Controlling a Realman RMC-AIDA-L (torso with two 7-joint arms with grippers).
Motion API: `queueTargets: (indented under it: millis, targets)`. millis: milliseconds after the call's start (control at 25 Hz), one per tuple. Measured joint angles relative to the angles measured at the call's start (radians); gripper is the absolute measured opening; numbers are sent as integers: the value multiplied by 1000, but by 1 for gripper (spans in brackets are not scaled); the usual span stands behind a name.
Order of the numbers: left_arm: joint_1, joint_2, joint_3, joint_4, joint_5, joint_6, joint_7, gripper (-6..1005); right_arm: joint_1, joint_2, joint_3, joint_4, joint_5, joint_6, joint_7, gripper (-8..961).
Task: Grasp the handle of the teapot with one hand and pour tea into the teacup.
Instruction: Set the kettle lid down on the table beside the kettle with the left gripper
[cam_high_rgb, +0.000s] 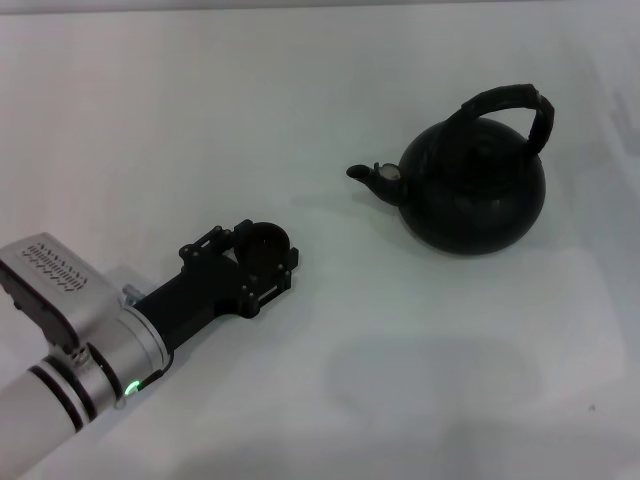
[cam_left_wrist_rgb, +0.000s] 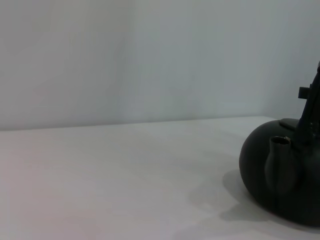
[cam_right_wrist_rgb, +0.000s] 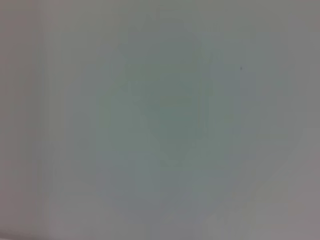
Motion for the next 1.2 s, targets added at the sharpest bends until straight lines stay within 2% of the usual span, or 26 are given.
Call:
queueTargets:
  millis: [1040, 1200]
  targets:
    - [3, -1, -6, -9, -8, 30, 24, 763, -5, -2, 4, 0, 0, -5, 0, 665]
    - [3, -1, -6, -9, -8, 26, 24, 866, -4, -2, 4, -1, 0, -4, 0, 665]
